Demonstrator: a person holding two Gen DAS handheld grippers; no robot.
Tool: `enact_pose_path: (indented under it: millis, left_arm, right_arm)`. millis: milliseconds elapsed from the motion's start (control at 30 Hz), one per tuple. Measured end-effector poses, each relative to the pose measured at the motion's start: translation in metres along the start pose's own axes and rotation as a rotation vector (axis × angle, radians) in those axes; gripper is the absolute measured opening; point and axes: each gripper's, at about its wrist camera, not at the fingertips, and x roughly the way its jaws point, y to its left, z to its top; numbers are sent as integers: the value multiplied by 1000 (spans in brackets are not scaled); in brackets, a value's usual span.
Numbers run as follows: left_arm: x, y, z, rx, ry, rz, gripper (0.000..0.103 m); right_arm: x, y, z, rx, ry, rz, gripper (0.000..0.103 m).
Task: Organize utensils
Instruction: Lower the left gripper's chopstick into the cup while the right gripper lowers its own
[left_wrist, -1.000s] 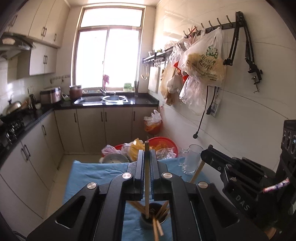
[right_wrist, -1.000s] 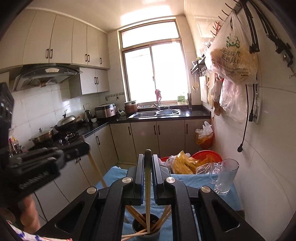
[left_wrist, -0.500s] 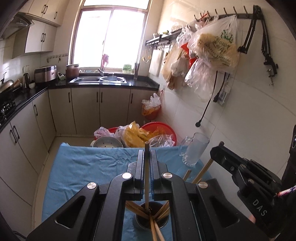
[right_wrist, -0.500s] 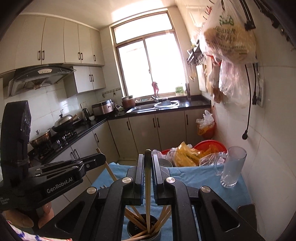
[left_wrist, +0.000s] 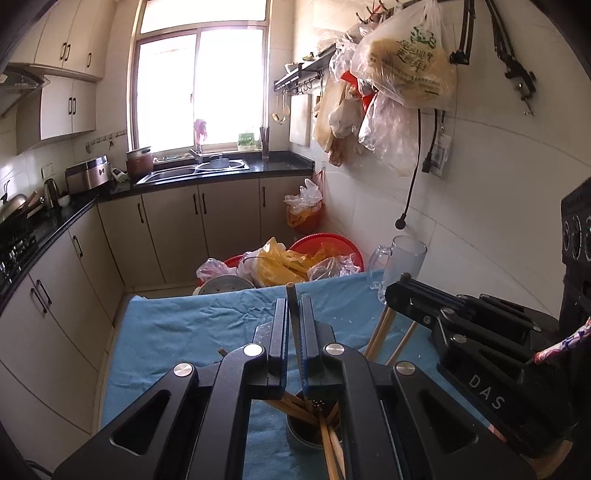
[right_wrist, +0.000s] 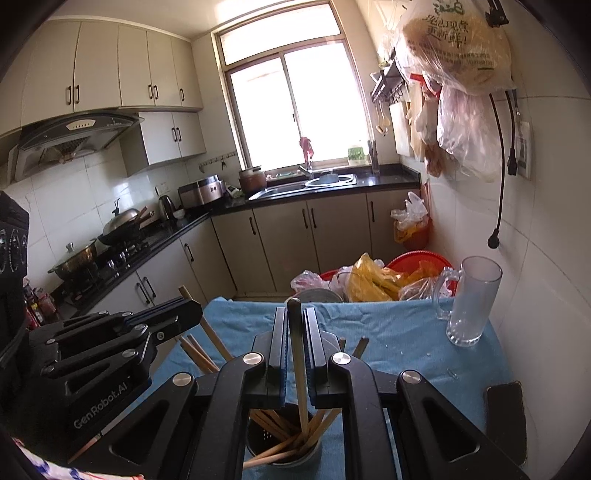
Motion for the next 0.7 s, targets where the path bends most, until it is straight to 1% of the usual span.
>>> enact_pose_path:
  millis: [433,533,700]
  left_arm:
    - [25,6,-23,-29,67,19,5]
    - [25,6,-26,-18,58,36,5]
    - [24,7,-27,-15,56,39,5]
  right_arm:
    - [15,-7,-18,4,53,3,9]
    - [18,-7,-22,4,64,2,9]
    - [22,-7,-24,1,73,1,9]
